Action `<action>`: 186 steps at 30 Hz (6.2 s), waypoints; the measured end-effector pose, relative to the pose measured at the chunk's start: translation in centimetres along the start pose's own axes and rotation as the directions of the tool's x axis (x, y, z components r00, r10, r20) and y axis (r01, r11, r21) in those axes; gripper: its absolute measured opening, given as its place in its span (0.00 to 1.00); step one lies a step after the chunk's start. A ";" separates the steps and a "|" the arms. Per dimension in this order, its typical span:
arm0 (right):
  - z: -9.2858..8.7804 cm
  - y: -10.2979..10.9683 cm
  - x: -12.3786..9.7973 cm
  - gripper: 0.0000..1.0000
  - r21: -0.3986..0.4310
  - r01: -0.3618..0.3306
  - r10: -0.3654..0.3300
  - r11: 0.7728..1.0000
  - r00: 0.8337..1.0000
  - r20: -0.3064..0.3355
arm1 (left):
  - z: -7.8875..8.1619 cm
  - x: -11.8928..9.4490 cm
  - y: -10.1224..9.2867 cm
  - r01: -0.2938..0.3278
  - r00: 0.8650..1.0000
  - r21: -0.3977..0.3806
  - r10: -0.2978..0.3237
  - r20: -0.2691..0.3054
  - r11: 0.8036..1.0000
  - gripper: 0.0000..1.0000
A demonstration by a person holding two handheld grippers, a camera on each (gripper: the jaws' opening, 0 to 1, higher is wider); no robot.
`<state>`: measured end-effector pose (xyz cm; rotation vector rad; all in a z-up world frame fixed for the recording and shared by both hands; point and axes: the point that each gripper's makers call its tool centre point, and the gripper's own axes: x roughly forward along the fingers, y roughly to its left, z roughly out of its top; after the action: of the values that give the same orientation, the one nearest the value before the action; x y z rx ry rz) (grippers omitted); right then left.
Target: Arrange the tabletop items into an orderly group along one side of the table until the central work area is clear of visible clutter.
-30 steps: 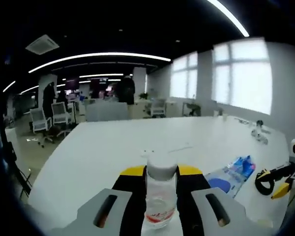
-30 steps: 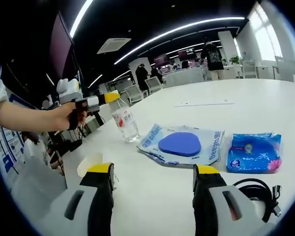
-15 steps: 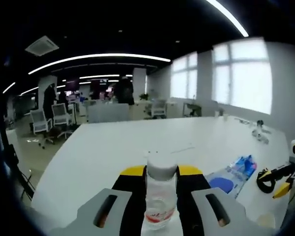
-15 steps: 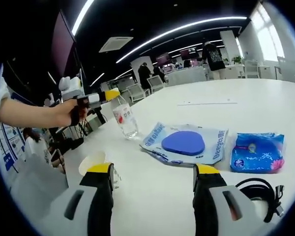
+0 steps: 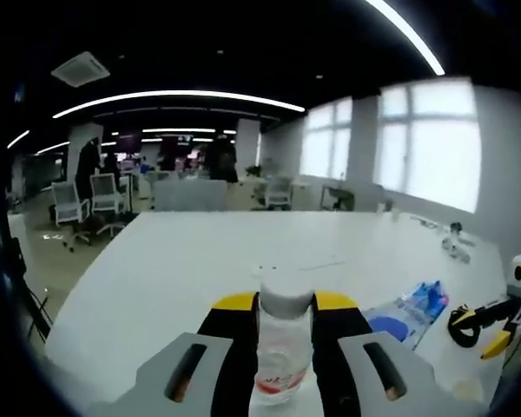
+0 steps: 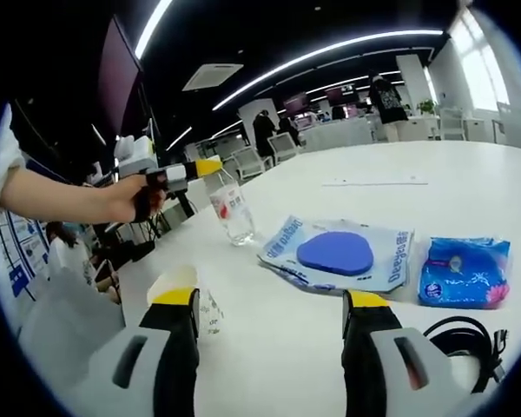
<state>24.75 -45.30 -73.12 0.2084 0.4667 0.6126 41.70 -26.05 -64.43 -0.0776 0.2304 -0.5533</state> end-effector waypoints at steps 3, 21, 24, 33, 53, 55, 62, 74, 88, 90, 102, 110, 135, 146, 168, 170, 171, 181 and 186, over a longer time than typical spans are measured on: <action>0.0 0.1 0.0 0.65 -0.002 -0.002 0.002 1.000 1.000 -0.003 | -0.1 0.0 -0.1 0.024 1.000 0.007 -0.024 0.004 1.000 0.18; -0.3 0.6 -0.4 0.64 -0.002 -0.007 0.007 1.000 1.000 -0.013 | -0.1 -0.2 -0.4 0.111 0.994 0.033 -0.111 0.002 0.993 0.18; -0.3 0.7 -0.4 0.67 0.019 -0.011 0.011 1.000 1.000 -0.009 | 0.0 0.0 -0.4 0.111 0.994 0.024 -0.111 -0.009 0.993 0.19; 0.1 1.1 -0.4 0.74 0.014 -0.032 0.032 0.999 1.000 0.001 | 1.1 -0.2 0.4 0.084 0.996 -0.036 -0.083 0.034 0.996 0.40; 0.6 3.3 0.7 0.78 -0.019 -0.089 0.089 0.996 0.996 -0.008 | 0.7 -2.4 -0.2 0.095 0.995 -0.037 -0.094 0.017 0.995 0.97; 0.7 3.4 0.7 0.78 -0.025 -0.094 0.094 0.995 0.996 -0.007 | 0.5 -3.0 -0.5 0.100 0.995 -0.038 -0.099 0.017 0.994 0.97; 0.7 4.1 0.9 0.78 -0.035 -0.115 0.115 0.993 0.993 -0.008 | -1.5 -5.8 -0.7 0.093 0.996 -0.043 -0.093 -0.008 0.995 0.96; 0.6 5.8 0.9 0.78 -0.080 -0.166 0.164 0.983 0.986 -0.027 | -5.0 -9.4 -1.9 0.058 0.997 -0.095 -0.063 -0.044 0.994 0.96; 0.5 8.5 0.7 0.76 -0.144 -0.220 0.216 0.965 0.976 -0.041 | -7.7 -12.3 -3.2 0.017 0.997 -0.148 -0.027 -0.070 0.989 0.95; 0.4 8.9 0.7 0.75 -0.152 -0.228 0.224 0.962 0.974 -0.041 | -8.0 -12.6 -3.3 0.012 0.997 -0.155 -0.024 -0.074 0.988 0.95; -0.2 11.0 1.5 0.70 -0.183 -0.281 0.270 0.942 0.959 -0.083 | -8.8 -13.9 -4.6 0.004 0.997 -0.190 -0.017 -0.069 0.982 0.94; -0.5 11.4 2.7 0.69 -0.213 -0.306 0.288 0.928 0.951 -0.115 | -8.4 -14.4 -5.4 0.021 0.997 -0.172 -0.033 -0.068 0.985 0.94; -2.1 10.4 3.9 0.48 -0.303 -0.319 0.260 0.898 0.940 -0.220 | -7.8 -15.6 -5.5 0.008 1.000 -0.238 -0.013 -0.019 0.971 0.91; -2.6 10.5 3.8 0.37 -0.313 -0.330 0.263 0.891 0.935 -0.237 | -7.5 -15.9 -4.7 -0.030 1.000 -0.271 0.029 -0.005 0.962 0.90; 0.5 8.7 4.2 0.33 -0.283 -0.257 0.227 0.924 0.965 -0.133 | -7.6 -15.8 -5.1 -0.022 1.000 -0.271 0.019 -0.013 0.962 0.90; 1.0 8.6 4.5 0.34 -0.286 -0.255 0.227 0.924 0.966 -0.127 | -7.7 -15.8 -5.1 -0.020 1.000 -0.271 0.017 -0.016 0.962 0.90; 1.2 8.6 4.7 0.34 -0.288 -0.254 0.227 0.923 0.966 -0.126 | -7.6 -15.8 -5.1 -0.020 1.000 -0.272 0.017 -0.015 0.962 0.90; 3.4 7.9 6.4 0.34 -0.323 -0.250 0.227 0.913 0.968 -0.108 | -7.9 -15.8 -4.6 -0.030 1.000 -0.280 0.026 -0.019 0.960 0.89; 4.1 7.8 7.4 0.34 -0.330 -0.252 0.231 0.910 0.967 -0.105 | -8.1 -15.7 -4.7 -0.025 0.999 -0.266 0.017 -0.033 0.964 0.88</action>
<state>28.16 -34.85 -69.66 -0.0870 0.3905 0.9352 24.39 -21.85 -68.63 -0.3276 0.3341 -0.5001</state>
